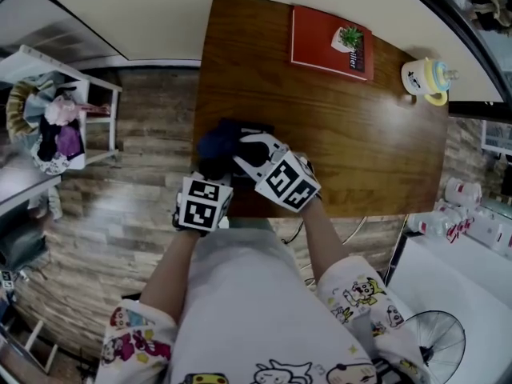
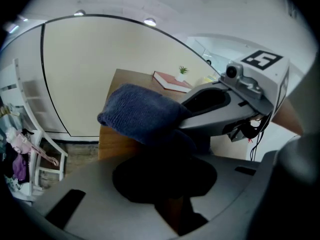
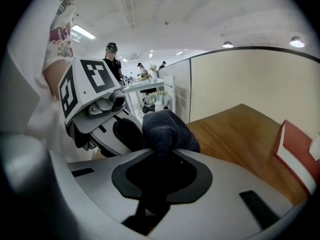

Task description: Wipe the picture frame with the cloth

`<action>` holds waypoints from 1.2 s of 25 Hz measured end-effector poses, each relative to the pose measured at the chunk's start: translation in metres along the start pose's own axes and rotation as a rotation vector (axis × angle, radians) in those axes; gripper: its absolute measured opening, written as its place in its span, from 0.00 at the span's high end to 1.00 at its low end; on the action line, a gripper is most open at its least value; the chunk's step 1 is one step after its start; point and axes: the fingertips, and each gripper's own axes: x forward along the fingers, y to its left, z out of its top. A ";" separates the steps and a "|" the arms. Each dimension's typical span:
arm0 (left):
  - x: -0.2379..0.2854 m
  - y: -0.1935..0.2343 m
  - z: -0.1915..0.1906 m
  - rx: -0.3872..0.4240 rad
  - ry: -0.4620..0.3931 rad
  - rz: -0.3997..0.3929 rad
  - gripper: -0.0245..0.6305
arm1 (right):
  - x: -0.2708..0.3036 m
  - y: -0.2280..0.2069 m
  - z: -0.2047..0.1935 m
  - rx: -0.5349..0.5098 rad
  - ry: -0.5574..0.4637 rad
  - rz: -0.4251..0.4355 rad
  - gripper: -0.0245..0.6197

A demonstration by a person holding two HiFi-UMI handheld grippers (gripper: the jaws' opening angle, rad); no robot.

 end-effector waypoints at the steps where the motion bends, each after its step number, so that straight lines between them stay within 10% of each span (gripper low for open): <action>1: 0.000 0.000 0.000 0.000 0.000 0.000 0.83 | 0.002 0.000 -0.001 0.001 0.005 0.006 0.88; 30: 0.001 0.003 -0.004 -0.020 -0.002 0.001 0.83 | -0.012 -0.006 -0.040 -0.004 0.150 -0.037 0.88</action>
